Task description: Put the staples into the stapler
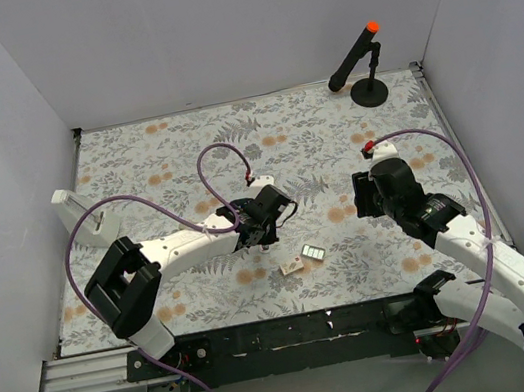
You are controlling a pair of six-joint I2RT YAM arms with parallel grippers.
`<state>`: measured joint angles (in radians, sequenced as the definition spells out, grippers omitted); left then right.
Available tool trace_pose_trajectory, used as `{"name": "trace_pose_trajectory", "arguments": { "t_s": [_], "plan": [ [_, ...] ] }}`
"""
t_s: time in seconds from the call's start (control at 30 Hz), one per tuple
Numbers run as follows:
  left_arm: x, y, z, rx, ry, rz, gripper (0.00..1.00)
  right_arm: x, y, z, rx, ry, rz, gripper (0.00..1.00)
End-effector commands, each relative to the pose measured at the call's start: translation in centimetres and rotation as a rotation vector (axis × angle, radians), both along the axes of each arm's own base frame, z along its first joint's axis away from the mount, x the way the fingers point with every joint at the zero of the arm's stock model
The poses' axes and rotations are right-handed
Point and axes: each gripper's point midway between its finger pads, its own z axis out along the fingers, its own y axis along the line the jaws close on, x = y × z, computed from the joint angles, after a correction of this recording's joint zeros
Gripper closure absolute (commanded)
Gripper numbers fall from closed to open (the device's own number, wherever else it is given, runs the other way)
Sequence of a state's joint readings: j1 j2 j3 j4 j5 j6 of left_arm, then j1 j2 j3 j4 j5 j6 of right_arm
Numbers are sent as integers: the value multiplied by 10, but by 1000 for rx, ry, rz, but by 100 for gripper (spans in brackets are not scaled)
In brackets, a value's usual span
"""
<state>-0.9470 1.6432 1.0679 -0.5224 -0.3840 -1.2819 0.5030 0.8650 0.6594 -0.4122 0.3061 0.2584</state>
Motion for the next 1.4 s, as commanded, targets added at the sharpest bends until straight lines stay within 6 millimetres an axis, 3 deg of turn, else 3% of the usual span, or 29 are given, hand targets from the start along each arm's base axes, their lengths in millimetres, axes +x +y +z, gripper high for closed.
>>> {"name": "trace_pose_trajectory", "arguments": {
  "t_s": [0.0, 0.27, 0.63, 1.37],
  "plan": [
    [2, 5, 12, -28, -30, 19, 100, 12, 6, 26, 41, -67, -4, 40],
    [1, 3, 12, -39, -22, 12, 100, 11, 5, 26, 41, -66, -6, 40],
    [9, -5, 34, -84, -63, 15, 100, 12, 7, 27, 47, -66, -2, 40],
    [6, -3, 22, -72, -37, 14, 100, 11, 7, 26, 48, -59, 0, 40]
  ]
}}
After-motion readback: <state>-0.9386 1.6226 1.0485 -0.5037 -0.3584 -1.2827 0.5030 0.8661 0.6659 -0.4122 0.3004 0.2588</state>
